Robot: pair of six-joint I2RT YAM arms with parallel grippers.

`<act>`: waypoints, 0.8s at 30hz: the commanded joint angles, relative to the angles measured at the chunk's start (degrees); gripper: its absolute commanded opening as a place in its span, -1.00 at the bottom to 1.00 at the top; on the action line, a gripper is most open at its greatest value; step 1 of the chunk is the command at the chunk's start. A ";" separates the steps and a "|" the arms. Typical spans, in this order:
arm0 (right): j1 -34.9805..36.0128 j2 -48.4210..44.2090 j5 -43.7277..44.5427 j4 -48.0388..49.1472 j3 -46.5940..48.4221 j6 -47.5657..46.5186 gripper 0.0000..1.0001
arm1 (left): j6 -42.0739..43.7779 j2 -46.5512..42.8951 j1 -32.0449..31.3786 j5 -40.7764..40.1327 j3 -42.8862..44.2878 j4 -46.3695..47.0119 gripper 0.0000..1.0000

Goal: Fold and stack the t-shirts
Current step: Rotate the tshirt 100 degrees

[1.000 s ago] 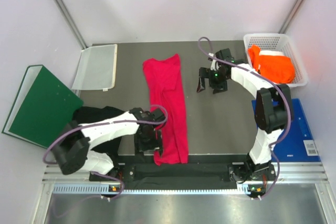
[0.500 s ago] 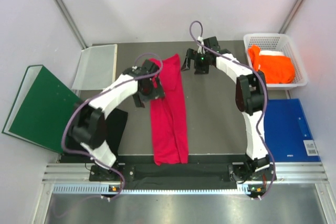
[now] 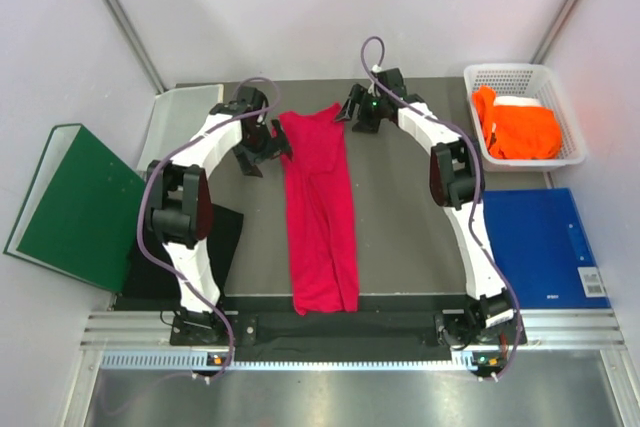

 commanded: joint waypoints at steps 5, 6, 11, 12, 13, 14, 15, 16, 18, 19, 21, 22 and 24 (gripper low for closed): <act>2.72 5.20 -1.60 2.22 2.95 5.89 0.05 | 4.41 0.82 5.60 5.25 0.91 0.55 0.98; 3.42 5.55 -1.60 2.22 3.04 6.42 -0.02 | 4.50 0.73 6.22 5.68 0.91 0.72 0.98; 4.75 7.23 -1.60 3.45 3.39 7.74 -0.75 | 6.07 1.61 9.30 7.80 1.87 1.17 0.98; 4.57 7.31 -1.34 3.62 3.57 8.35 -0.86 | 6.34 1.79 9.65 7.80 2.05 1.08 0.98; 4.31 7.49 -0.99 3.63 3.74 8.70 -0.97 | 6.52 1.96 9.92 8.32 2.06 0.99 0.98; 4.05 7.40 -0.29 3.54 3.66 9.05 -0.99 | 6.78 1.96 10.44 9.11 2.06 0.81 0.98; 3.26 6.88 -0.02 3.63 3.66 9.41 -1.00 | 6.78 1.96 10.62 9.46 2.06 0.55 0.98; 2.73 6.44 0.59 3.71 3.57 9.41 -1.00 | 6.78 1.96 10.71 9.64 1.79 0.46 0.98; 1.07 5.21 2.87 4.15 2.34 9.41 -1.00 | 6.61 1.53 10.71 10.70 1.01 1.42 0.98; 0.45 3.90 3.49 5.20 1.82 9.50 -1.00 | 6.52 1.35 10.71 11.22 -0.48 1.95 0.98; -1.48 2.84 5.07 6.52 0.41 10.02 -1.00 | 5.99 0.56 10.62 13.50 -1.80 3.70 0.98; -2.10 2.05 5.43 7.40 0.32 10.11 -1.00 | 5.82 0.38 10.62 14.29 -3.20 4.32 0.98; -3.68 1.60 6.48 8.45 0.32 10.55 -1.00 | 5.99 -0.32 10.62 15.79 -4.09 5.20 0.98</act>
